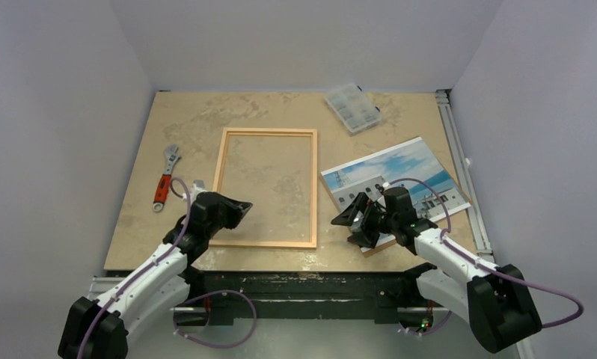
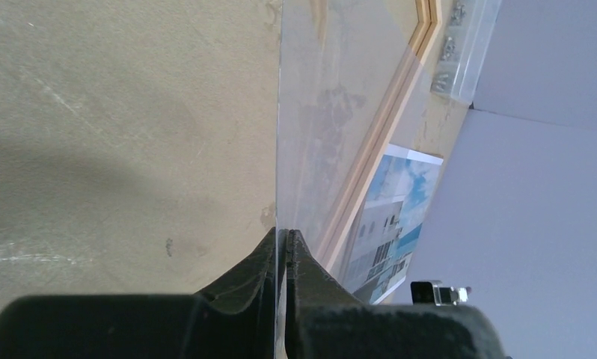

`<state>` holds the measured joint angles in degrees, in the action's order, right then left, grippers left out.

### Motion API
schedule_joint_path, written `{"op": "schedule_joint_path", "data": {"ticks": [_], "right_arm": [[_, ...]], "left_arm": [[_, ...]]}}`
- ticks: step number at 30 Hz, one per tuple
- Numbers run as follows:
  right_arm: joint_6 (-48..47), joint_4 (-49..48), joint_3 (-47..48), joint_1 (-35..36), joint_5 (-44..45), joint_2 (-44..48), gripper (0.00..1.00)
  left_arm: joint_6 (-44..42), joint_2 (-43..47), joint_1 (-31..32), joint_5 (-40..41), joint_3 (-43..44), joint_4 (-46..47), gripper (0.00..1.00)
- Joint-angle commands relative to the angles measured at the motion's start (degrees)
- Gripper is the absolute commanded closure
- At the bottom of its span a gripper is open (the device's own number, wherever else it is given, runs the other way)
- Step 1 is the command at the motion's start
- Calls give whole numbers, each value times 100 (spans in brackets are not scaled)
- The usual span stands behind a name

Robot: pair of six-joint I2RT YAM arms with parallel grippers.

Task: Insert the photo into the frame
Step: Adjust the photo frame item at the center of the board.

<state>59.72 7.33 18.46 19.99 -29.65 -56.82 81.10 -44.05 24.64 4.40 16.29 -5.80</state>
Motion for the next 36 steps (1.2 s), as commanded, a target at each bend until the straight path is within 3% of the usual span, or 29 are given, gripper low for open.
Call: {"op": "schedule_joint_path", "data": {"ticks": [1,8,15,26,31,36], "right_arm": [[729,-1255,-202,119,-56,-320,4],[1321,-2730,-371,180,12,-815,8],[1441,-2903,-179,181,310,-570,10],[840,-1824,596,-95,642,-926,8],[350,-1622,845,-568,527,-937,7],[-404,-590,1428,-851,764,-1195,6]], "left_arm": [[201,-45,283,50,241,353,96],[509,35,832,271,137,316,96],[723,34,1258,303,-16,360,94],[881,-722,2728,745,217,798,71],[895,-1557,3525,862,773,853,70],[797,-2465,4039,369,1335,1301,63]]}}
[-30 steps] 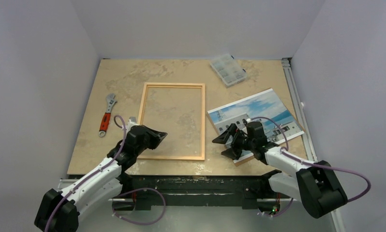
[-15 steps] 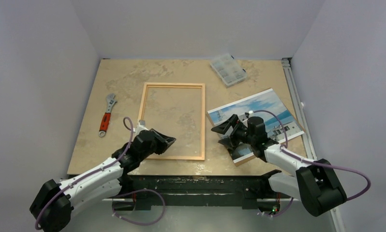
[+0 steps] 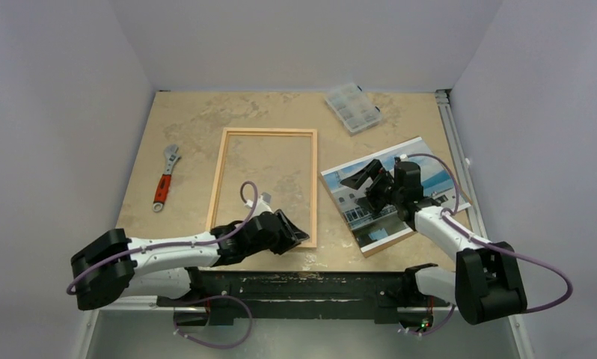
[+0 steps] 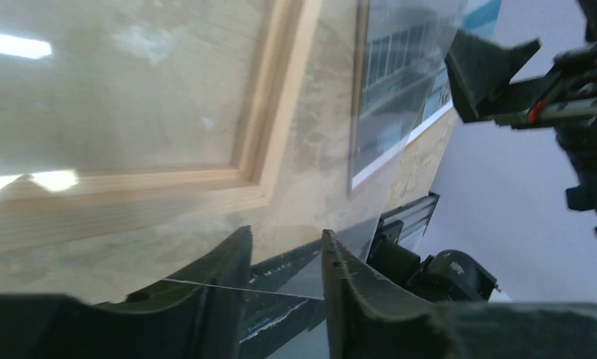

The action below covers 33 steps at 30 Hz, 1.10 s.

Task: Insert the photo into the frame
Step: Adjust the photo frame item at the center of the board, then pick up the photo frame item at the center of the board.

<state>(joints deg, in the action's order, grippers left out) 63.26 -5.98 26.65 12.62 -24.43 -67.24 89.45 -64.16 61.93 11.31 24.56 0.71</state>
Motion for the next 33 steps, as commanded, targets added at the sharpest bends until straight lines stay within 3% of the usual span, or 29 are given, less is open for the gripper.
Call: {"op": "schedule_joint_path", "data": {"ticks": [1,5,9,17,25,33], "right_arm": [[-914,996,713,-127,346,-224,6],[-1457,1716,981,-148,876,-274,4],[-1906,2252,1163,-157,1493,-175,2],[-2377,2688,1438,-217,1843,-265,2],[-2248,2346,1062,-233,903,-316,2],[-1896,1722,478,-226,134,-460,4]], "left_arm": [[-73,-585,382,-438,619,688,59],[-140,-830,578,-700,888,556,29],[-315,-674,601,-787,982,22,18],[-1671,380,326,-310,1389,-1710,21],[-3430,919,-1658,-1006,2007,-2836,21],[-4908,-384,-3332,-1770,2839,-3267,22]]}}
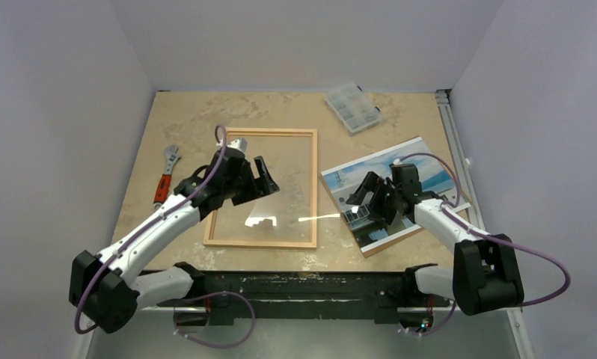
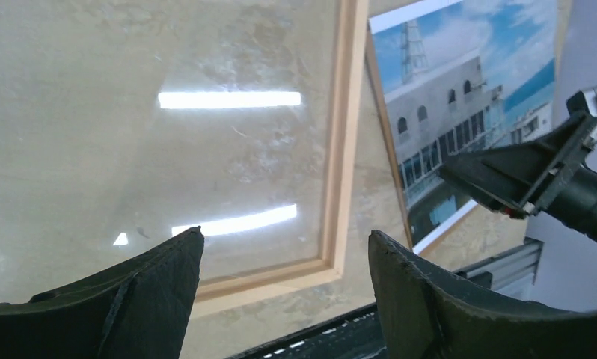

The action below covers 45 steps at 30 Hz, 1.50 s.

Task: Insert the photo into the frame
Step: Pick up the photo frame item at the center of the board.

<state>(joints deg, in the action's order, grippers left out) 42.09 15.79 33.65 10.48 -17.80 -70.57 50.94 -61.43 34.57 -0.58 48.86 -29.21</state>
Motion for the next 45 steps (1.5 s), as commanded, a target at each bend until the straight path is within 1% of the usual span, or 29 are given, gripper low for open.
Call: {"op": "schedule_joint_path", "data": {"ticks": [1,4,9,13,17,21,25,30,33,36,38,40,42,45], "right_arm": [[243,-504,-285,-11,-557,-166,4],[335,-724,-413,-18,-681,-285,4],[362,-931,-394,-12,-820,-544,5],[334,-1019,-267,-16,-843,-783,5],[338,-1134,-102,-11,-951,-1059,5],[240,-1119,130,-11,-1055,-1234,6],[16,-952,391,-16,-1158,-1318,6],[-451,-593,681,-11,-1204,-1254,6],[-778,-259,774,-15,-1208,-1184,6],[-1122,-70,738,-7,-1167,-1073,6],[-1286,82,718,-11,-1043,-982,6],[-1434,306,745,-11,-702,-890,6],[-1508,487,762,-11,-364,-776,5],[-1574,723,855,-12,150,-627,3]], "left_arm": [[-1123,-898,-779,-727,461,-206,22],[-1248,-1610,-1152,-1050,545,132,22],[-1303,-2687,-1356,-1402,784,475,23],[-1184,-3123,-1348,-1821,671,908,24],[-1025,-3226,-1339,-2148,397,1250,27],[-856,-2931,-1280,-2294,-43,1543,29],[-672,-2343,-1083,-2187,-489,1597,30],[-405,-1545,-382,-1572,-867,1248,30],[-76,-1100,62,-1213,-1118,1138,30],[285,-662,325,-918,-1462,1042,30],[418,-335,380,-670,-1644,763,28],[489,-33,385,-268,-1711,280,23],[493,195,380,116,-1650,-304,20],[337,306,371,553,-1352,-806,17]]}}
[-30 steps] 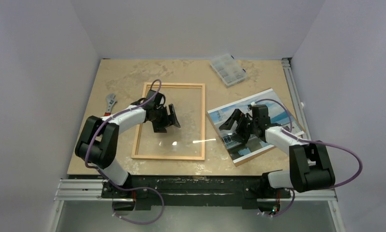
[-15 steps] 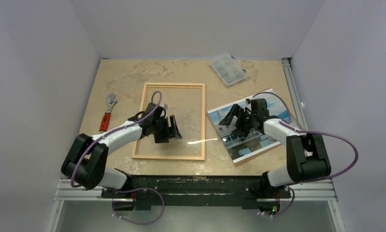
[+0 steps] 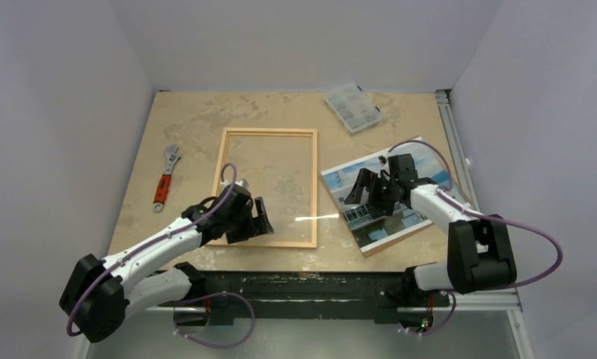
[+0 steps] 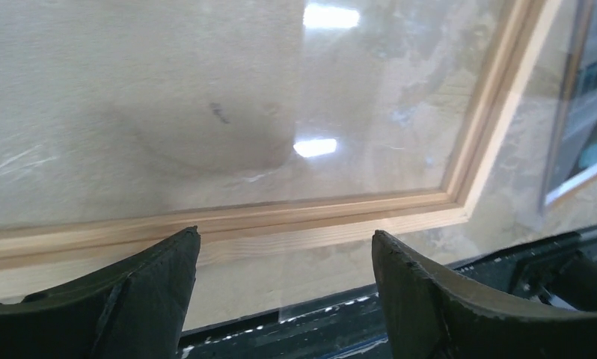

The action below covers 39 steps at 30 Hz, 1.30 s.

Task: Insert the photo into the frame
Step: Pick up the photo frame item at the center of the board.

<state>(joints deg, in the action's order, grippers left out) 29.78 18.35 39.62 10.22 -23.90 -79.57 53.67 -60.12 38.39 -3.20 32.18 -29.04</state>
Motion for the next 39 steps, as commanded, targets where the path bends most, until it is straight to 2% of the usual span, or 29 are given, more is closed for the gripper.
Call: {"op": "schedule_joint_path", "data": {"ticks": [1,7,14,22,27,31,39], "right_arm": [[-369,535,311,15,839,297,3],[-423,580,469,-11,509,67,4],[-116,33,274,-64,-353,-352,5],[230,-754,101,-71,-1314,-755,7],[473,-1292,-67,-73,-1840,-700,7],[563,-1534,-146,-73,-2136,-597,7],[748,-1996,-320,-26,-2558,-507,8]], "left_arm": [[-23,153,-15,862,420,-896,17],[-500,-273,-313,368,768,-344,19],[-682,-979,-1237,-870,679,910,23],[-791,-2028,-1308,-1268,1037,1434,28],[-666,-2195,-1342,-1510,879,1811,31],[-694,-1994,-1368,-1430,816,1700,35],[-1064,-1609,-1405,-785,895,833,45]]}}
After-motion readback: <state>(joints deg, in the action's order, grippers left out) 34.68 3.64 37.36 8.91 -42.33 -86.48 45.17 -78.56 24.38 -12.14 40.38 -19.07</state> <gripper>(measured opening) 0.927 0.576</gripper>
